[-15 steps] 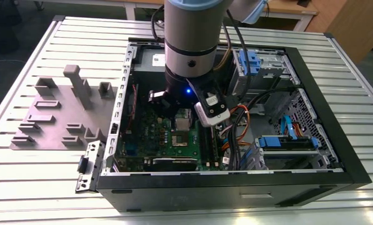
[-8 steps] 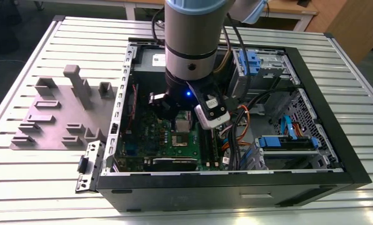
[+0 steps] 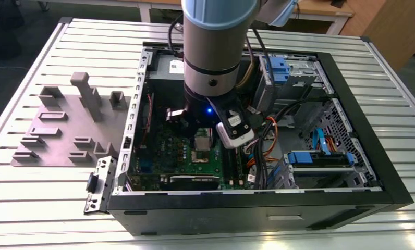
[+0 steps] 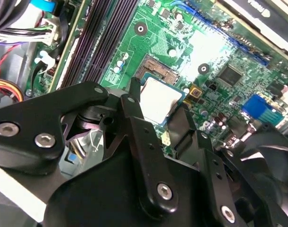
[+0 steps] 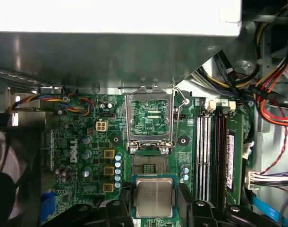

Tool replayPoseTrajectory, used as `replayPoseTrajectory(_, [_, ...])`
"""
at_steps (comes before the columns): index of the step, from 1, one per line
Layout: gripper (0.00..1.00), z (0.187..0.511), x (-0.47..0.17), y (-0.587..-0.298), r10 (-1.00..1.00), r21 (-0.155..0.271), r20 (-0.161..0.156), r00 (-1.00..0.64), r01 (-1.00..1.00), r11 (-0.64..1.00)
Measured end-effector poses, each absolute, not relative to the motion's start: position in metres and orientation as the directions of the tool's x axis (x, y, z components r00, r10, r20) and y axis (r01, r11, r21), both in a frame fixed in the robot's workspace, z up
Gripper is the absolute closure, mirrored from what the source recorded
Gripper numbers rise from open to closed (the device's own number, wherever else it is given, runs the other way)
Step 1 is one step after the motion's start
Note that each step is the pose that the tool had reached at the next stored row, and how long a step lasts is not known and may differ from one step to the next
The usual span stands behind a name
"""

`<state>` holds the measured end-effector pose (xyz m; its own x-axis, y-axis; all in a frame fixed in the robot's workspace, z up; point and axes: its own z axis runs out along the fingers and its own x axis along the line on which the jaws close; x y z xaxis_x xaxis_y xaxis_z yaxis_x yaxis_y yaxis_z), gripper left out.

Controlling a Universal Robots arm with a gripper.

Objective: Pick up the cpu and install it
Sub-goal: 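Place the cpu into insertion slot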

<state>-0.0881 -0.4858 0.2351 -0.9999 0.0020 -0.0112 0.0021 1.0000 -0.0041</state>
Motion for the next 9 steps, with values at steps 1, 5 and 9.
replayPoseTrajectory(1, [0.53,0.2334,-0.0880,-0.4859,0.002,-0.004,-0.011,-1.000,0.002,1.000])
replayPoseTrajectory(5, [0.53,0.2275,-0.0880,-0.4871,0.002,-0.004,-0.011,-1.000,0.002,1.000])
replayPoseTrajectory(9, [0.53,0.2267,-0.0880,-0.4873,0.002,-0.004,-0.011,-1.000,0.002,1.000])
